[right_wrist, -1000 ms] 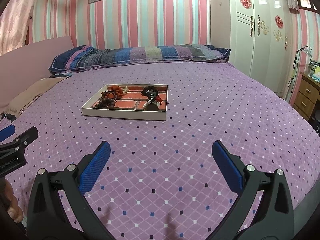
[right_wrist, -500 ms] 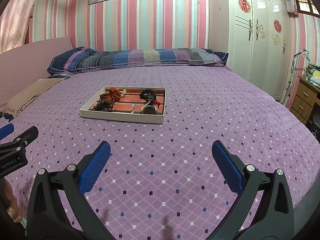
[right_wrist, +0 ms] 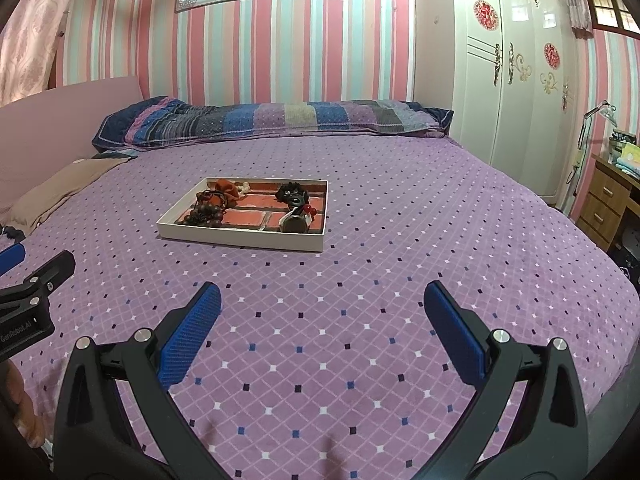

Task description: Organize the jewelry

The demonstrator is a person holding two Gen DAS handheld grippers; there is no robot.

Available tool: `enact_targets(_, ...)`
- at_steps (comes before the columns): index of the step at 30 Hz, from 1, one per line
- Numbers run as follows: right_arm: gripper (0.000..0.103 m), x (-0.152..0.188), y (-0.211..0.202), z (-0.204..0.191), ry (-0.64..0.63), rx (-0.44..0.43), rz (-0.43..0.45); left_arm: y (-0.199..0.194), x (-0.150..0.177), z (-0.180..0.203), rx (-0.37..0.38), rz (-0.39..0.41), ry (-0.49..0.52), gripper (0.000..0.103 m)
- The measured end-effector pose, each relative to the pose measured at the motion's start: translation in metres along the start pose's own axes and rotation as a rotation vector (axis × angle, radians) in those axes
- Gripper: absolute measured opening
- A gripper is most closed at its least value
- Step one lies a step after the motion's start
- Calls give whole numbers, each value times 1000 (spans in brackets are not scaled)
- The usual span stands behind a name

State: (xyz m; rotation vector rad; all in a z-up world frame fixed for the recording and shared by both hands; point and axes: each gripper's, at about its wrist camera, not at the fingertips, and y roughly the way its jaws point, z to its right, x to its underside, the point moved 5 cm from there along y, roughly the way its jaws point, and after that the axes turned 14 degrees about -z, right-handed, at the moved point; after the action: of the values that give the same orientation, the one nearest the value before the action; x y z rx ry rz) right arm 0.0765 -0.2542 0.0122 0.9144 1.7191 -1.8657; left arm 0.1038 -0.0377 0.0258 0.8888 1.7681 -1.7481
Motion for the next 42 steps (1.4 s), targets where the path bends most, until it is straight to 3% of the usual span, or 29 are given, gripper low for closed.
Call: enact_targets(42,99,-2,-3,0,-3,12,11,1,-2,1,-12,2,4,99)
